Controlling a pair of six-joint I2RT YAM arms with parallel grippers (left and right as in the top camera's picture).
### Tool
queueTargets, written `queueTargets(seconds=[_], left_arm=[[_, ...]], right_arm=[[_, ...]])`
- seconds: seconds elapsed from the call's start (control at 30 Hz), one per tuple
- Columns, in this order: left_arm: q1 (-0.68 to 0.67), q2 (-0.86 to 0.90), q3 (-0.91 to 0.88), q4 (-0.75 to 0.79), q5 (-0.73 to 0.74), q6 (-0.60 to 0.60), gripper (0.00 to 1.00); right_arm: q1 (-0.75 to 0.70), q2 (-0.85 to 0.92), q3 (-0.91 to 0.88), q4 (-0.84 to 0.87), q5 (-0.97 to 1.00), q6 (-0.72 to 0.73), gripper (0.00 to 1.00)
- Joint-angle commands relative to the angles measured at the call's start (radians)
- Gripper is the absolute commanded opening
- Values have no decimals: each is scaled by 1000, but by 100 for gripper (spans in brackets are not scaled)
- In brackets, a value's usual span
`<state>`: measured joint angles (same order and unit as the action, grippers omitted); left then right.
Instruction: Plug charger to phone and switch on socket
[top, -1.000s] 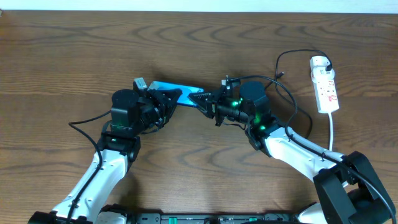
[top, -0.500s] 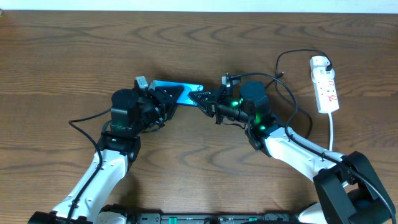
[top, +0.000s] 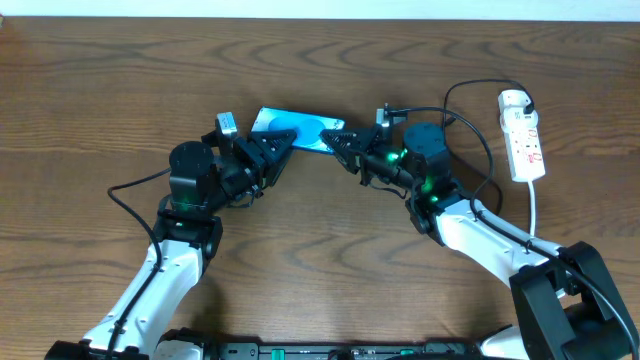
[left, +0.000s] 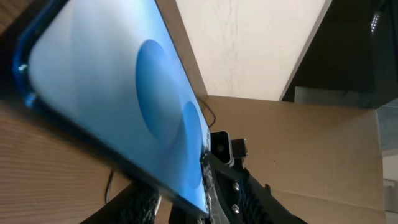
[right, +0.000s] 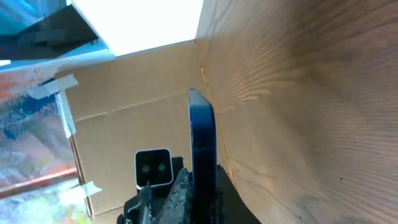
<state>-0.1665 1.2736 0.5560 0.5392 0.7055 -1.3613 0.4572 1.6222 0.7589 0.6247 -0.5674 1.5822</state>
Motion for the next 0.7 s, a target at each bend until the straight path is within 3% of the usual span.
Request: queueTargets(seconds=[0.0, 0.2, 0.33, 0.5, 0.67], left_arm=[[7, -13, 39, 25, 15, -6, 41], [7, -13, 39, 24, -53, -55, 41], [4, -13, 39, 24, -131, -159, 40], [-6, -13, 39, 23, -200, -318, 33], [-25, -13, 39, 19, -248, -340, 33]], right_arm=[[-3, 8, 0, -12, 30, 0, 1], [28, 8, 0, -11, 27, 39, 1], [51, 8, 0, -10, 35, 71, 1], [69, 8, 0, -11, 34, 97, 1], [98, 8, 0, -4, 29, 150, 1]])
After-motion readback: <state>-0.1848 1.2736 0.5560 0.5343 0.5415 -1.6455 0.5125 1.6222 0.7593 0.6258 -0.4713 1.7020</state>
